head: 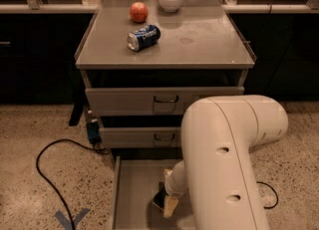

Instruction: Pick sponge from bottom drawer and place on counter

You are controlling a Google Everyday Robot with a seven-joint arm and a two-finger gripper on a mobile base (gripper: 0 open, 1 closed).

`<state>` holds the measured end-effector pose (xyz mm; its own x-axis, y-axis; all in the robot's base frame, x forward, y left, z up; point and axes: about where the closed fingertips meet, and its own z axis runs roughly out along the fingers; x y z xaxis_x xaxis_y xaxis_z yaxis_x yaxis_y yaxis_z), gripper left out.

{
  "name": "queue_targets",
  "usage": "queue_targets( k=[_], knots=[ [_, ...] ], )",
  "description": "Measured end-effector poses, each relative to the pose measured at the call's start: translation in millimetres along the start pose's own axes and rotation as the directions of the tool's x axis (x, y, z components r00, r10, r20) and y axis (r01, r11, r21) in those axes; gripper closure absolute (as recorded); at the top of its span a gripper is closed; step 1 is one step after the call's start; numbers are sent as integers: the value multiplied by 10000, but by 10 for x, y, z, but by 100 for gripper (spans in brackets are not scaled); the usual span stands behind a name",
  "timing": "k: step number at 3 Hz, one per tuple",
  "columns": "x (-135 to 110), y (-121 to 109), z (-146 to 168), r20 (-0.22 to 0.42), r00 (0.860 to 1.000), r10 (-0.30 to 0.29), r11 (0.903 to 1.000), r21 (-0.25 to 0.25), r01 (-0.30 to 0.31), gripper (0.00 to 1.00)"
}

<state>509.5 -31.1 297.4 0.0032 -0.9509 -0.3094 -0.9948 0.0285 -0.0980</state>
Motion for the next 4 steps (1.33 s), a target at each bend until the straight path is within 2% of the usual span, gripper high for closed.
queue_targets(
  k=[1, 2, 3, 4],
  knots=[
    [1, 16, 155, 430, 9990, 99, 9995, -312, -85, 0],
    [-63, 317, 550, 1610, 9808, 1099, 9851, -1489, -860, 0],
    [-35, 496, 757, 2587, 9471, 1899, 9661, -2213, -1332, 0],
    [-14, 500, 765, 2586, 9475, 1879, 9663, -2212, -1313, 0]
  ],
)
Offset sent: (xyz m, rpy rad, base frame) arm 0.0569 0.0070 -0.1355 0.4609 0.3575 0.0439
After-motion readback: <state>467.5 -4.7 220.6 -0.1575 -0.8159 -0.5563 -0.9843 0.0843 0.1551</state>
